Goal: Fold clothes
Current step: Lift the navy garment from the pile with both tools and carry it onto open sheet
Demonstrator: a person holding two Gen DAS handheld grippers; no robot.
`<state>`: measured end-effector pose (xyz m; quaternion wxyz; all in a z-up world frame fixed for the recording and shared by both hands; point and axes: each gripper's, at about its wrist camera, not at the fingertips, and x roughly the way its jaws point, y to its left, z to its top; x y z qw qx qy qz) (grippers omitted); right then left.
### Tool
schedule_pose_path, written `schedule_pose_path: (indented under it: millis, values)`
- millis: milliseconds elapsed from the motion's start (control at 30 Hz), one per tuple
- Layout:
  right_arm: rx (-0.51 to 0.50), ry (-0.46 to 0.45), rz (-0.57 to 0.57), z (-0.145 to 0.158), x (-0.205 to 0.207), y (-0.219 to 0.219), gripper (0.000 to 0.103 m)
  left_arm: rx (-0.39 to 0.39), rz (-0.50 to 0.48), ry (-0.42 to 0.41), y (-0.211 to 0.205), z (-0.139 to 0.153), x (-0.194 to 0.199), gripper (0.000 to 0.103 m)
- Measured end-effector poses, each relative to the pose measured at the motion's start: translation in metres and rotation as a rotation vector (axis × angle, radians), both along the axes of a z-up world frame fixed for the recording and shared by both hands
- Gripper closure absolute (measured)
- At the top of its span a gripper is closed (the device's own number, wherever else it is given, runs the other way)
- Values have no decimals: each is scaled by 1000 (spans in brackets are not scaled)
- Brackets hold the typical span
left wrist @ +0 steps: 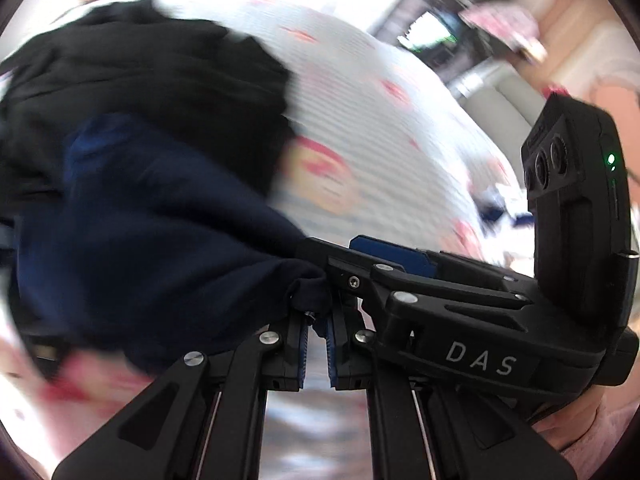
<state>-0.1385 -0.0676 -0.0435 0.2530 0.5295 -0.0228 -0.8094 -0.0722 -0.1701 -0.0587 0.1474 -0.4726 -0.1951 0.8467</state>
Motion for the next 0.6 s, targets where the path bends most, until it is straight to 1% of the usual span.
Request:
schedule_pose_path:
  millis: [100,233,267,333,400,433,467,533,600]
  values:
    - [44,7,-92,2,15,67,50,8,-118,-10,62,-3,3,95]
    - [54,-8,-253,-5,39,172,50,35,-263,-27,152,-5,4,95]
    - [43,-10,-300,-4,46,196,50,54,-305,-30,178,-4,4,95]
    - [6,-9,-386,-2,59,238,50,78,-368,-34,216,0,4,95]
    - [-32,-6,-464,1,72,279,49,71,-422,-22,248,11,5,95]
    - [-55,0,-483,3,79,297,46,58,-427,-7,258,17,3,95]
    - [-78,5,-501,5,86,316,43,47,-410,9,263,22,5,95]
    - [-106,13,-532,6,98,349,43,63,-352,3,259,20,1,94]
    - [-51,-1,-525,-6,104,359,43,96,-283,-47,250,4,0,93]
